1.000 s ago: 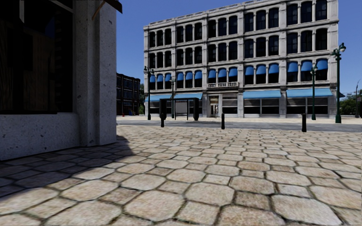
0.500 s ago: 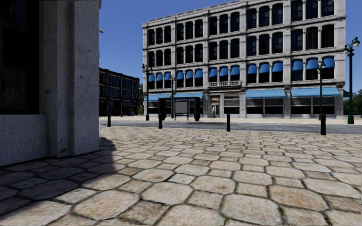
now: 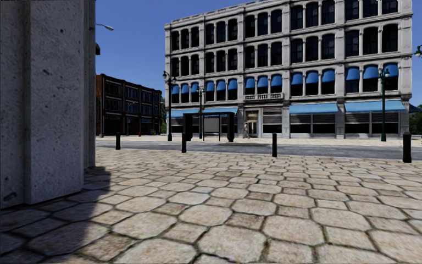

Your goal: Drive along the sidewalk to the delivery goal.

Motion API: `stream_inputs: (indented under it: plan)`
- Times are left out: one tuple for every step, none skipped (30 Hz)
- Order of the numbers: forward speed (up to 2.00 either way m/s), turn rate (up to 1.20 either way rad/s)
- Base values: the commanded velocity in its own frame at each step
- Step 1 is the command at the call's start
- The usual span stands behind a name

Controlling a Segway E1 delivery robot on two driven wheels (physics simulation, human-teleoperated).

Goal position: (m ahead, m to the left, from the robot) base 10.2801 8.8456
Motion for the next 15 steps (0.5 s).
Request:
stream_inputs:
  plan:
    - [2.0,0.0]
    - [2.0,0.0]
    - [2.0,0.0]
    - [2.0,0.0]
    - [2.0,0.0]
    - [2.0,0.0]
    - [2.0,0.0]
    - [2.0,0.0]
    - [2.0,0.0]
    - [2.0,0.0]
    - [2.0,0.0]
    - [2.0,0.0]
    - [2.0,0.0]
    - [2.0,0.0]
    - [2.0,0.0]
